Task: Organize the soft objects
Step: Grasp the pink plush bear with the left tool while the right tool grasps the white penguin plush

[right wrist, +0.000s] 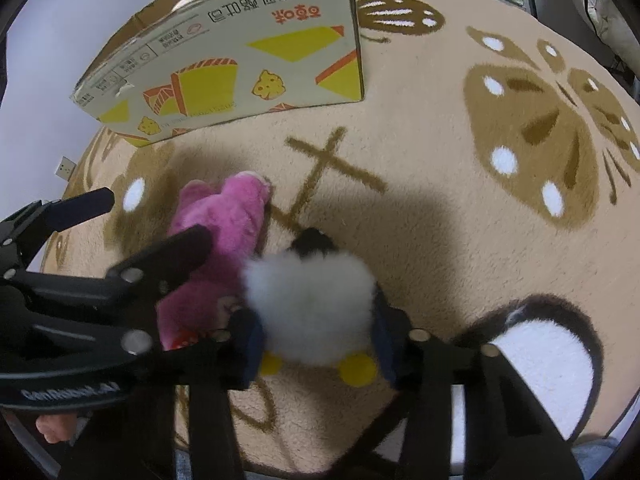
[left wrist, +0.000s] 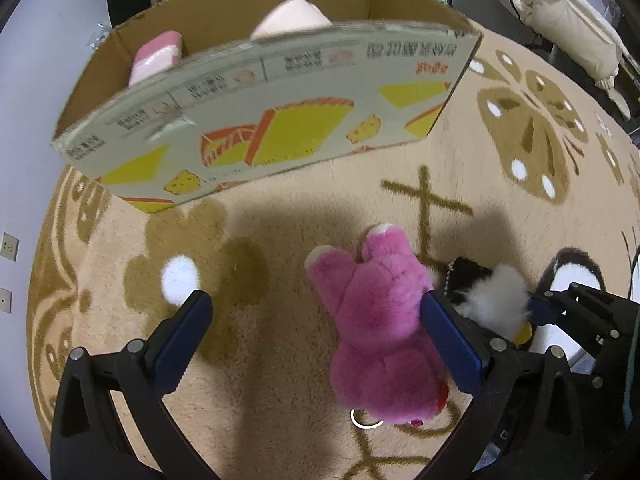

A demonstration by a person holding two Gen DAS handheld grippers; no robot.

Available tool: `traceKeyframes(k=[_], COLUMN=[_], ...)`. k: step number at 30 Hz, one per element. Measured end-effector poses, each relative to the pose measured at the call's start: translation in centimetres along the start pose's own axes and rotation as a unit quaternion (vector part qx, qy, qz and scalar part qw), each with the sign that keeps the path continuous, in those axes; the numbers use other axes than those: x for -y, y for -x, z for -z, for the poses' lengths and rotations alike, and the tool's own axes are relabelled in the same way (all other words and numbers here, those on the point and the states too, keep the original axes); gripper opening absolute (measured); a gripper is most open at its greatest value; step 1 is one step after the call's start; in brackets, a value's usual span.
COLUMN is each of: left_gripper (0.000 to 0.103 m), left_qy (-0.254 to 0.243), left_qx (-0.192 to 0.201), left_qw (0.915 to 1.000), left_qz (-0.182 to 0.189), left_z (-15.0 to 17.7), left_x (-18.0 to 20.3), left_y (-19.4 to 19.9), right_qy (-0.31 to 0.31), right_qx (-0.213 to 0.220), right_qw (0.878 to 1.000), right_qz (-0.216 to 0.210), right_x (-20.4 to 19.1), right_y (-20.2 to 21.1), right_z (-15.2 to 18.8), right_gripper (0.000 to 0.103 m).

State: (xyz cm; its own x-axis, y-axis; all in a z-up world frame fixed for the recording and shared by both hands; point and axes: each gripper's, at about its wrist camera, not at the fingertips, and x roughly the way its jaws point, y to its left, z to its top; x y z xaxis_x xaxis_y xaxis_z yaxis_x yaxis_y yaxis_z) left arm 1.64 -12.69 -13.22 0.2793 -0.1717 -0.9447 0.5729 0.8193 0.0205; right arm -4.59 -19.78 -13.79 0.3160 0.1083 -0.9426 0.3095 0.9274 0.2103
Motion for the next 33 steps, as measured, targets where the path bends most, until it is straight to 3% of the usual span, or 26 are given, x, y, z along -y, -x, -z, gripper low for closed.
traceKeyframes(k=[11,16,20,23,24,33], left_gripper=[0.098,0.085,0.073,0.056,0.046,0.039], left_qy=[0.030,0.030,0.060,0.075,0.074,0.039], left_qx=[-0.003,-0.007,-0.023,-0.029,-0.029,-0.014], left_qw=[0.9995,0.9992,0.9967,0.9941,0.9933,0.9975], left_qz=[0.009,0.025,0.049,0.073,0.084,0.058], left_z=[0.0,0.0,0.0,0.1,0.2,0.2], left_x=[-0.3,0.1,0.0,0.1,0.3,1.4], left_y=[-0.9,-1.1,-1.4,-1.4,-1.4,-0.7], right_qy=[-0.003,0.000,0.002,0.002,0.002,0.007], right_qx=[0.003,0.009,0.010,0.010,0.010,0.013], right_qw=[1.000,1.000,1.000,1.000,1.000,1.000], right_qz=[-0.001,-0.001,0.000,0.000,0.000,0.003], right_x=[0.1,0.1,0.0,0.1,0.1,-0.4], right_y=[-0.1,0.2,0.2,0.2,0.2,-0.1], right_z=[-0.2,-0.4,-0.4,-0.5,-0.5,-0.5], right_gripper=[0.043,0.040,0.040,0.040,0.040,0.040])
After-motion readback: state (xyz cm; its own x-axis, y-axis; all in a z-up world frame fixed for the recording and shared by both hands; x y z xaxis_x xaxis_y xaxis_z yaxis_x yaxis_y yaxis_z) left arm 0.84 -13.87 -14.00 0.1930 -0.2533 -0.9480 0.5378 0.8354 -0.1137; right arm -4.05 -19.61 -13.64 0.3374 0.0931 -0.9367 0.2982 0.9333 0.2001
